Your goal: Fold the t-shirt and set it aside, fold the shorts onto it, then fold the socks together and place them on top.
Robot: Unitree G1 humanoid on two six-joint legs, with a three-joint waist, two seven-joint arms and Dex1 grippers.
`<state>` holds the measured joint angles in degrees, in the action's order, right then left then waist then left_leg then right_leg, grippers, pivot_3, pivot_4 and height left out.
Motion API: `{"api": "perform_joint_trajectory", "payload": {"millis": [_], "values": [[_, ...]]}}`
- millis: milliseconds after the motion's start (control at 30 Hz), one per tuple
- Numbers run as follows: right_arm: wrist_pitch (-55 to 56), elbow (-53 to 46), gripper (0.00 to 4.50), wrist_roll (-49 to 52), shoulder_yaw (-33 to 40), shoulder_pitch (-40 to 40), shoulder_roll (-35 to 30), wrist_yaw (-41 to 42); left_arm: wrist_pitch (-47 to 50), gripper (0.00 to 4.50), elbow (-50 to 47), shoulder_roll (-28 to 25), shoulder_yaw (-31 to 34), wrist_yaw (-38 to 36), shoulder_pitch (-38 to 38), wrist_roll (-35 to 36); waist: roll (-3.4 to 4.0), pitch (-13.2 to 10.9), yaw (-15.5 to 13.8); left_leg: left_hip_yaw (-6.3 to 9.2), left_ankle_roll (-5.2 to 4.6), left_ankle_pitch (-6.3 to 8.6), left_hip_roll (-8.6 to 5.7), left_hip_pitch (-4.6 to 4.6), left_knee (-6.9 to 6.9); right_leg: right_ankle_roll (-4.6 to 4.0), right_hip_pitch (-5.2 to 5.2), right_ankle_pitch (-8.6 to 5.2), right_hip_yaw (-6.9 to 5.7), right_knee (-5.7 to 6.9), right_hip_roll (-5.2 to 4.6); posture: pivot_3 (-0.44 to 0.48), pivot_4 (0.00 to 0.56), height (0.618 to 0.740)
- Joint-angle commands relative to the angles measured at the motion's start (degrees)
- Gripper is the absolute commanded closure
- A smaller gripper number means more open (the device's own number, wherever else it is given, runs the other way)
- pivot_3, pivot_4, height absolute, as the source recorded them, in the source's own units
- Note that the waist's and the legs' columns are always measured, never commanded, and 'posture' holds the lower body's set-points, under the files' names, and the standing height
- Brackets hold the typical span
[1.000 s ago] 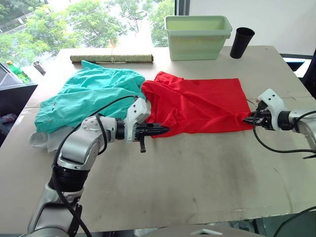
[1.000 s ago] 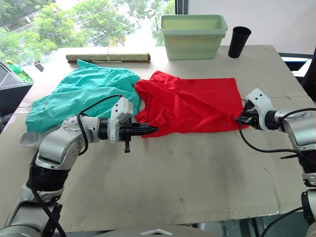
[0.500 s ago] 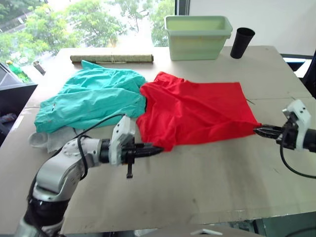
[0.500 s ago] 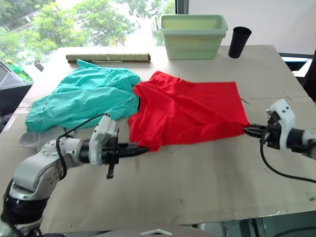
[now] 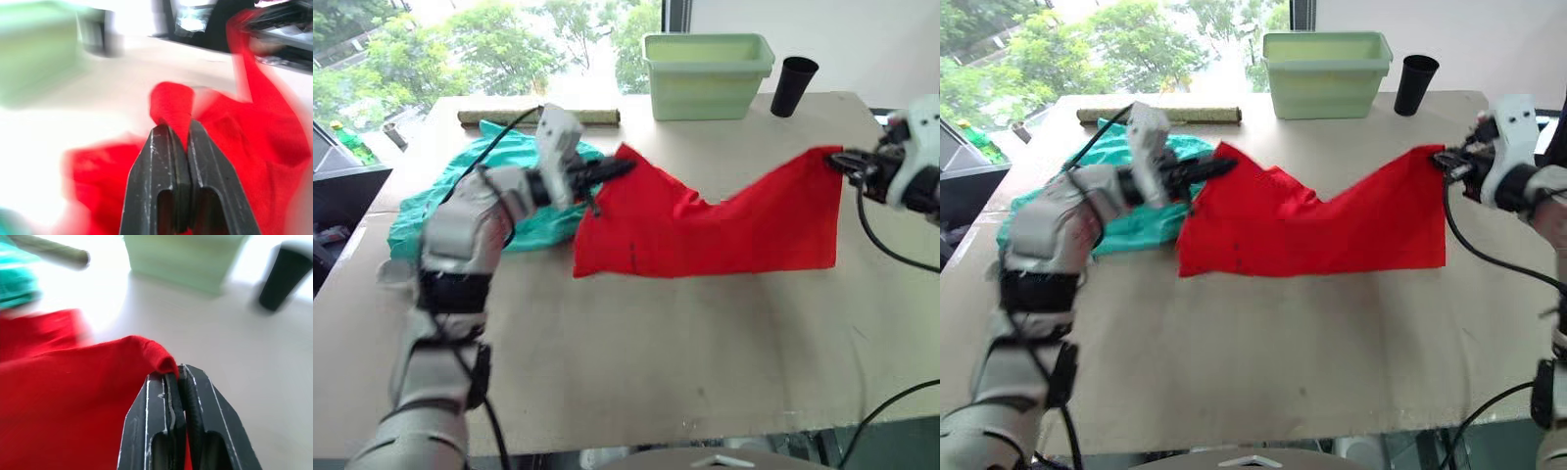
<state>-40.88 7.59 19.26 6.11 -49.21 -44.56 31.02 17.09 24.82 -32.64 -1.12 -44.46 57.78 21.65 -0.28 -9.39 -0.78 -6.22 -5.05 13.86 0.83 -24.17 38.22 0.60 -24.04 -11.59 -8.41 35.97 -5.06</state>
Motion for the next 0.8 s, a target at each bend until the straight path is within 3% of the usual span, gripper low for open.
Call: {"api": "perform_joint_trajectory", "payload": {"millis": [33, 167, 300, 500, 567, 667, 800], "values": [[14.5, 8.5, 4.42, -5.9, 0.3, -11.2, -0.4, -2.0, -17.4, 4.5, 14.2, -0.9, 5.6, 5.8, 12.4, -4.8, -0.01, 0.0, 0.1, -0.03, 0.01, -0.01, 0.02, -0.23, -0.13, 0.03, -0.26, 0.04, 0.0, -0.09, 0.02, 0.0, 0.15, 0.727], [20.1, 9.9, 4.42, -6.3, 2.5, -17.4, -2.4, -0.4, -21.6, 4.5, 19.0, -3.6, 10.8, -3.0, 18.9, -0.5, -0.1, 0.2, 0.3, -0.22, 0.02, 0.03, -0.12, -0.21, -0.96, 0.12, -0.51, -0.01, -0.42, -0.22, -0.03, 0.0, 0.15, 0.727], [15.0, 1.7, 4.42, -2.8, 6.8, -12.1, -4.2, 0.6, -6.8, 4.5, 3.4, -7.6, 12.4, -16.0, 9.7, 8.8, -0.07, 0.2, 0.4, -0.52, 0.04, 0.04, -0.03, 0.16, -1.21, 0.57, -0.1, -0.34, -0.59, -0.25, -0.09, 0.0, 0.15, 0.727], [1.4, -18.3, 4.42, 4.9, 16.3, 11.6, -4.0, 1.0, 14.4, 4.5, -33.3, -13.0, 14.8, -15.0, -20.0, 21.5, -0.03, 0.1, 0.4, -0.39, 0.08, 0.1, 0.15, 0.35, -0.7, 0.65, 0.58, -0.55, -0.2, -0.29, -0.38, 0.0, 0.15, 0.727], [-2.8, -25.8, 4.42, 7.5, 21.5, 24.7, -2.7, 2.2, 18.0, 4.5, -44.5, -13.7, 17.0, -14.7, -35.3, 24.6, 0.05, 0.0, 0.4, -0.37, 0.1, 0.11, 0.15, 0.41, -0.42, 0.76, 0.65, -0.62, -0.18, -0.12, -0.46, 0.0, 0.15, 0.727], [-6.9, -35.3, 4.42, 11.2, 26.9, 42.2, 0.3, 4.1, 17.9, 4.5, -54.2, -13.7, 19.3, -15.5, -54.1, 24.7, 0.17, 0.2, 0.1, -0.32, 0.37, 0.24, 0.18, 0.78, -0.42, 0.59, 0.95, -0.63, -0.15, -0.06, -0.58, 0.0, 0.15, 0.727], [-7.5, -43.7, 4.42, 12.1, 29.3, 63.2, 3.7, 7.2, 10.3, 4.5, -56.8, -13.8, 20.1, -21.1, -74.3, 17.8, 0.61, 0.4, -0.1, -0.3, 0.35, 0.25, 0.31, 0.59, -0.41, 0.41, 0.63, -0.7, -0.2, 0.02, -0.58, 0.0, 0.15, 0.727]]}}
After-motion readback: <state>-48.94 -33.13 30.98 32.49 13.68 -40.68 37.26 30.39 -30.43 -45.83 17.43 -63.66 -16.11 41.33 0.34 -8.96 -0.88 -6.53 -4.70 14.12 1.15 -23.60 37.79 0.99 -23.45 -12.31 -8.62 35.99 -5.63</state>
